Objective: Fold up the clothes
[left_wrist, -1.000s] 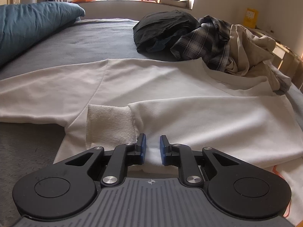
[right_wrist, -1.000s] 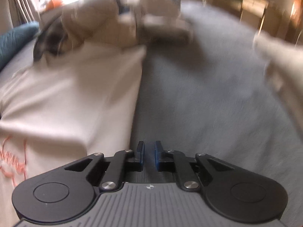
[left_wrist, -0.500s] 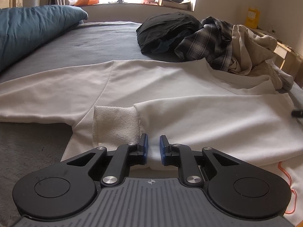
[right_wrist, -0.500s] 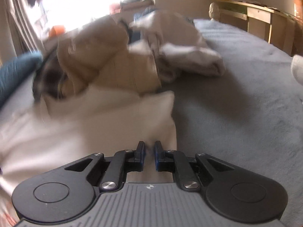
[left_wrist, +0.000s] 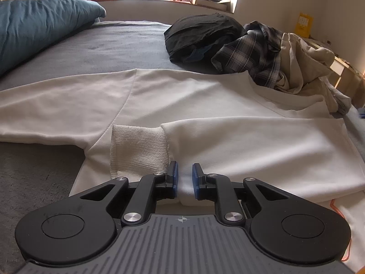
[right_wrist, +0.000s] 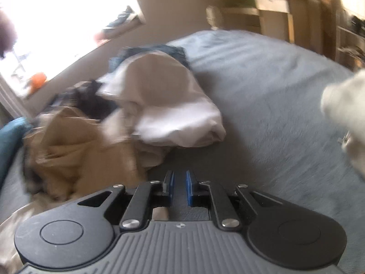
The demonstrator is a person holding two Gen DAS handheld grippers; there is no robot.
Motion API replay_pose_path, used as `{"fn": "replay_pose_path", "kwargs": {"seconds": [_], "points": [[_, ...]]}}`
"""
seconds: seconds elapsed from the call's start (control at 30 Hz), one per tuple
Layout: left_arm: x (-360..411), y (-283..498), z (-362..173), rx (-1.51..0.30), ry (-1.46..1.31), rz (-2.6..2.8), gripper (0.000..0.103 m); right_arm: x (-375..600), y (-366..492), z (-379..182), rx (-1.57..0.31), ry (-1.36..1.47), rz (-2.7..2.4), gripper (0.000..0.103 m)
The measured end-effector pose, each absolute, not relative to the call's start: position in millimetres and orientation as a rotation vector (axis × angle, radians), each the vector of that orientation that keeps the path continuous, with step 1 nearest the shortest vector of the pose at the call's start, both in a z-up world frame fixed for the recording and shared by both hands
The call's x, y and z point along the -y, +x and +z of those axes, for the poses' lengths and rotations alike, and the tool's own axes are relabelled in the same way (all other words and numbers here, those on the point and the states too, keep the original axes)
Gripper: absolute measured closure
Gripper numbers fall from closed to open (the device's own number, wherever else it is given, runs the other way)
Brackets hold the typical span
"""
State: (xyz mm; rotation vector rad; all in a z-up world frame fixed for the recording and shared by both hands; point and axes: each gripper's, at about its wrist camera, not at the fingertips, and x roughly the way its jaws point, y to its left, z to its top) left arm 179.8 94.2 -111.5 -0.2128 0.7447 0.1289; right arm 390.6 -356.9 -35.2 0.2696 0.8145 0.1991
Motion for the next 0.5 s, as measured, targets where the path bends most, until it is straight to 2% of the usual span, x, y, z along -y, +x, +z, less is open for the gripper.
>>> {"fn": "replay_pose_path", "kwargs": {"seconds": [0.17, 0.3, 0.37, 0.43, 0.5], "points": [[-94, 180, -109, -0.760, -0.192, 0.110, 0.087, 350, 294, -5, -0.892, 0.096, 0.431, 0.091], [-89, 180, -102, -0.766, -0.167, 0.109, 0.083, 322, 202, -27, -0.975, -0.052, 0.531, 0.091], [-83, 177, -97, -0.751, -0.137, 0.108, 0.070, 308, 166, -41, -1.008, -0.118, 0.577, 0.091], [-76, 173, -91, -0.731, -0.076, 0.122, 0.062, 305, 134, -55, -1.057, -0.142, 0.614, 0.091], [-71, 172, -88, -0.722, -0.005, 0.110, 0.061, 315, 100, -66, -1.118, -0.155, 0.627, 0.091]]}}
